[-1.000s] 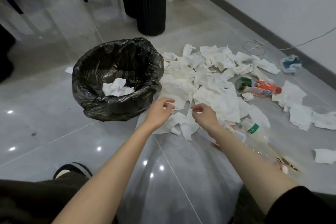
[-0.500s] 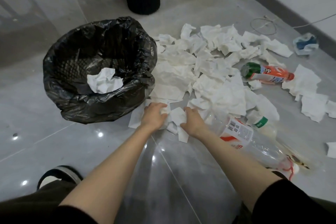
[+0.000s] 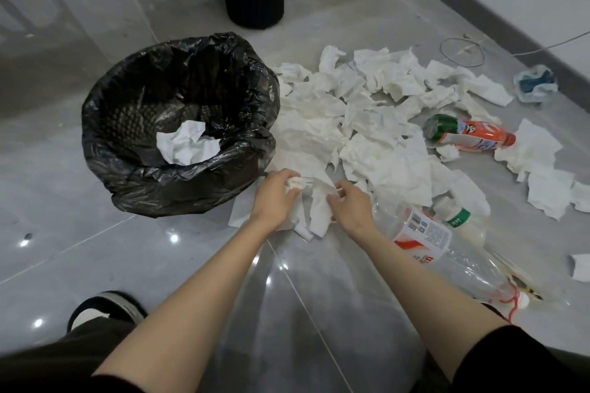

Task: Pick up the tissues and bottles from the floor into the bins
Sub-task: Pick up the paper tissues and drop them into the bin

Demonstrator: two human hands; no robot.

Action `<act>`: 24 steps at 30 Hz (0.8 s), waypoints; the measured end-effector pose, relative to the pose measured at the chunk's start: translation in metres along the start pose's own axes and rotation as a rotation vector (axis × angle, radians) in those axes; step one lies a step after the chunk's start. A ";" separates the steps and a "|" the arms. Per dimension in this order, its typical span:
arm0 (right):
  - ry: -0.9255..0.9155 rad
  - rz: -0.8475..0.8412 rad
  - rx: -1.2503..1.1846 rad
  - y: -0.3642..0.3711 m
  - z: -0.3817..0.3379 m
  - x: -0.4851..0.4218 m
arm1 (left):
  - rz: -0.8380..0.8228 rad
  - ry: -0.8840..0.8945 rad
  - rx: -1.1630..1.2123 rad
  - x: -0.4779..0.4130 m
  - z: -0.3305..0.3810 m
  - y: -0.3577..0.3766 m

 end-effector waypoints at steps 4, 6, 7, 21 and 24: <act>0.038 0.178 -0.149 -0.038 -0.019 0.000 | 0.033 0.145 0.073 0.020 0.034 -0.019; 0.059 0.253 -0.228 -0.057 -0.030 0.002 | 0.033 0.200 0.137 0.033 0.054 -0.033; 0.074 0.288 -0.270 -0.066 -0.037 0.004 | 0.041 0.226 0.172 0.041 0.066 -0.042; -0.005 0.129 -0.581 -0.071 -0.195 -0.008 | 0.339 0.075 0.586 0.063 0.059 -0.215; -0.003 0.045 -0.625 -0.049 -0.225 -0.009 | 0.329 -0.021 0.586 0.055 0.037 -0.230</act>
Point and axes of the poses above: each hand's wrist, its own x-axis away from the middle knuckle, its own y-axis out of the palm, z = x × y, the point moved 8 cm from there along -x, towards the middle knuckle, and after that the axes turned 15 degrees about -y, right-handed, at the moved point
